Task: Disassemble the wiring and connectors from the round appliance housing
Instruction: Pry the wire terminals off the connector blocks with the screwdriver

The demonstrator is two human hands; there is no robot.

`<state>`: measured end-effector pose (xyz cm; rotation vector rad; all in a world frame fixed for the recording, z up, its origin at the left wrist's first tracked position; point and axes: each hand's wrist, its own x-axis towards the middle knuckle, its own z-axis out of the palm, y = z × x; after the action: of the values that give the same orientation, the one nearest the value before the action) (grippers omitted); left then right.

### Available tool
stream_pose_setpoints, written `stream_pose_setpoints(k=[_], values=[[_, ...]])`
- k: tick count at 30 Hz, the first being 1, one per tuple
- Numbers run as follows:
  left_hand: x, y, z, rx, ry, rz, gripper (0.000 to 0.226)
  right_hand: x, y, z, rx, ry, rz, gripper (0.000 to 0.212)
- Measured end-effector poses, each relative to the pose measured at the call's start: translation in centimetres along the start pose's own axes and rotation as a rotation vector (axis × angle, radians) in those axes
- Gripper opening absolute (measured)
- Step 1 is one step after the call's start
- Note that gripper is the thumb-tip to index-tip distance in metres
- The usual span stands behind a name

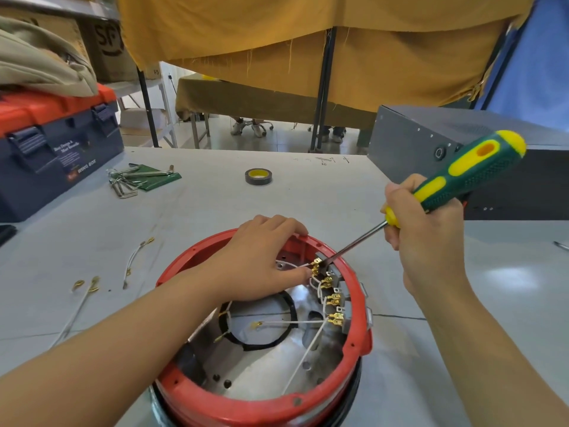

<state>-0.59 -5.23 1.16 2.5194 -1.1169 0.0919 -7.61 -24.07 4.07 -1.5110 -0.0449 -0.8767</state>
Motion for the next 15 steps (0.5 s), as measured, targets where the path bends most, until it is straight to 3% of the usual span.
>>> stream_pose_setpoints(k=[15], values=[[0.01,0.07,-0.08,0.007,-0.006,-0.007,0.056,-0.32,-1.01,0.28,-0.147,-0.06,-0.176,0.033]])
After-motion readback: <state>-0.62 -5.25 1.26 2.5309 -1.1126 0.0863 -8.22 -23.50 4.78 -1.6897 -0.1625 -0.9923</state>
